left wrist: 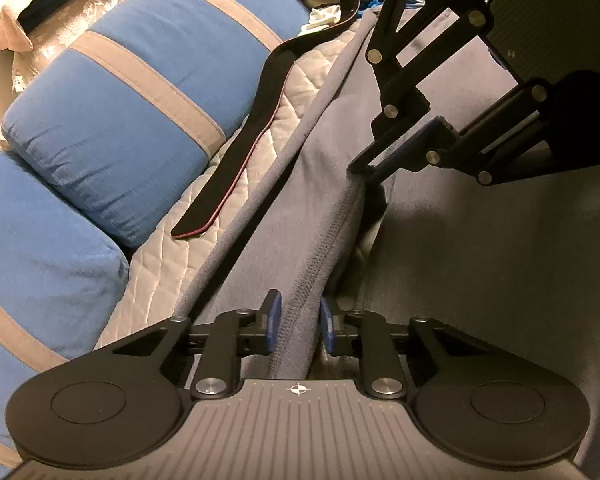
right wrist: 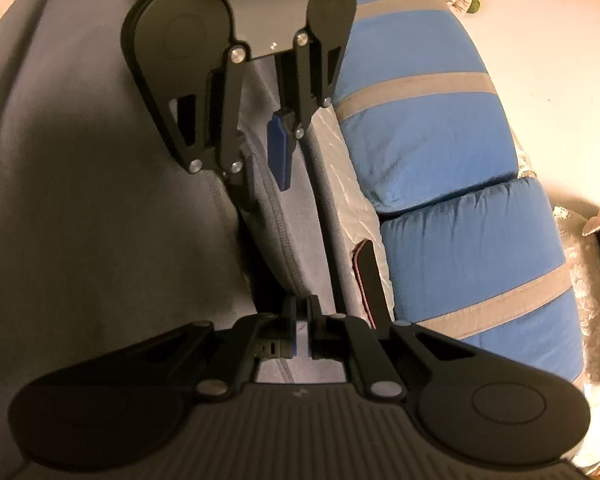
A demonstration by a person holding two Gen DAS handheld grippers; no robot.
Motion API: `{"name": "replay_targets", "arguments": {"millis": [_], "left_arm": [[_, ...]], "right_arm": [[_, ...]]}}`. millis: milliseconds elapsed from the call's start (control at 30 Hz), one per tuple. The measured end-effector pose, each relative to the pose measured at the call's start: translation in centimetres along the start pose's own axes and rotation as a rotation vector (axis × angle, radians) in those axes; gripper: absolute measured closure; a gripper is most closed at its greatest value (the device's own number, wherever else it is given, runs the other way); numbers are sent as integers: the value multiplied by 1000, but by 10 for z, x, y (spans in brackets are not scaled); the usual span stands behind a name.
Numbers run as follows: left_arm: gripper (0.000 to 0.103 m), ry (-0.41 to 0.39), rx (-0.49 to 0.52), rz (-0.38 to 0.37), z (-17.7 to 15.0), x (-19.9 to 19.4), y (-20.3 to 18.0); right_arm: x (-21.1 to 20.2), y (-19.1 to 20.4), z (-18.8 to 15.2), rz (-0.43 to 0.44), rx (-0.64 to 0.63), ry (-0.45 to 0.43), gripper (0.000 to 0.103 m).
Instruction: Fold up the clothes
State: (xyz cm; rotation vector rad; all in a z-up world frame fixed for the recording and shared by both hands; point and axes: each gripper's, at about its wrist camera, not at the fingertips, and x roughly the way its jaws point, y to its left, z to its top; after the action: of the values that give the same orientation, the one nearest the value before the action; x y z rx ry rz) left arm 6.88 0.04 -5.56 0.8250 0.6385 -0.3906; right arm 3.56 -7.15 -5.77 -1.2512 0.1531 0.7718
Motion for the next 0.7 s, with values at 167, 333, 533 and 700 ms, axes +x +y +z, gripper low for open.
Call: {"name": "replay_targets", "arguments": {"millis": [167,333,533,700], "left_arm": [[97,-23,29,34,-2,-1,-2],[99,-44,53,61,-2,-7,-3],[99,-53,82,76,0,-12,-5],[99,-61,136,101,0,-14,-10]], "right_arm": [[0,-2,1,10,20,-8,96],[-7,-22,2,77,213,-70,58],[-4,-32,9,97,326,-110,49],[9,-32,9,100,337,-80,51]]}}
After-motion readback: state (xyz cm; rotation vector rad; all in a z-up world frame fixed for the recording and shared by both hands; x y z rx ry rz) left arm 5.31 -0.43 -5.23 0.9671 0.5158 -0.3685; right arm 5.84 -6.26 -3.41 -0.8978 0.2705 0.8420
